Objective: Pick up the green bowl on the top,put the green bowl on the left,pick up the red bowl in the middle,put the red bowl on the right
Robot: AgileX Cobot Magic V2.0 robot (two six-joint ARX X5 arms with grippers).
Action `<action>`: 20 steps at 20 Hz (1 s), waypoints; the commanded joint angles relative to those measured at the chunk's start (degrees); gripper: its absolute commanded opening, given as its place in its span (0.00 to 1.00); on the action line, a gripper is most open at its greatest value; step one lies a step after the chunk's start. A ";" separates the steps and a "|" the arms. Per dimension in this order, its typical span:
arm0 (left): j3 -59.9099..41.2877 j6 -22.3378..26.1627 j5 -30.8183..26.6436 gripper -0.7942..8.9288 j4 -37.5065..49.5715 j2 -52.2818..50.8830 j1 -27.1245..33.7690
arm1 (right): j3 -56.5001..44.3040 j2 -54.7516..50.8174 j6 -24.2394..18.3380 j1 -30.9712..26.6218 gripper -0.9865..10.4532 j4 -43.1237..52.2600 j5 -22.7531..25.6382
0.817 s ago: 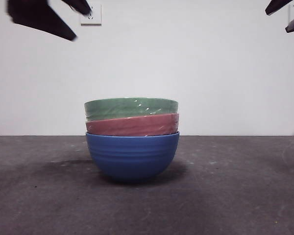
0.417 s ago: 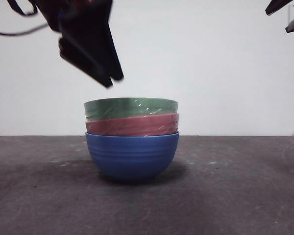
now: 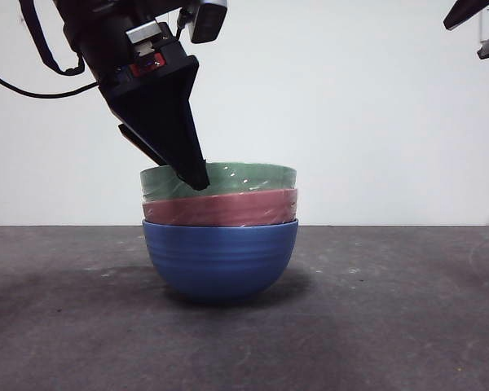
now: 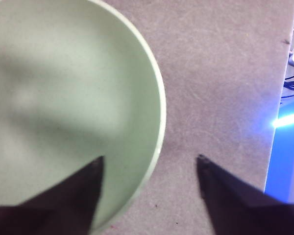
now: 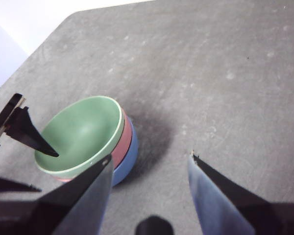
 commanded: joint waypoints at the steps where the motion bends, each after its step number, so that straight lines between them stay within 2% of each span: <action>1: -0.17 1.62 0.02 0.23 0.20 0.17 -0.42 | 0.31 0.07 -0.26 0.11 0.31 -0.07 0.07; 3: -0.17 2.62 0.02 0.14 0.17 0.17 -0.48 | 0.31 0.07 -0.28 0.11 0.31 -0.07 0.11; 6: -0.15 2.95 0.00 0.07 0.17 0.17 -0.48 | 0.31 0.07 -0.28 0.11 0.31 -0.07 0.15; 12: 3.32 3.30 0.04 0.07 -1.55 0.17 -0.52 | 0.31 0.17 -0.28 0.11 0.31 -0.04 0.35; 17: 16.20 2.29 -0.26 0.07 -13.49 0.15 -0.59 | 0.31 0.17 -0.28 0.11 0.31 -0.02 0.37; 19: 22.40 -1.31 -3.48 0.07 -19.96 -0.24 -1.03 | 0.31 0.17 -0.28 0.11 0.31 -0.02 0.35; 20: 24.72 -4.04 -7.17 0.07 -22.51 -1.03 -1.29 | 0.31 0.17 -0.28 0.11 0.31 -0.02 0.35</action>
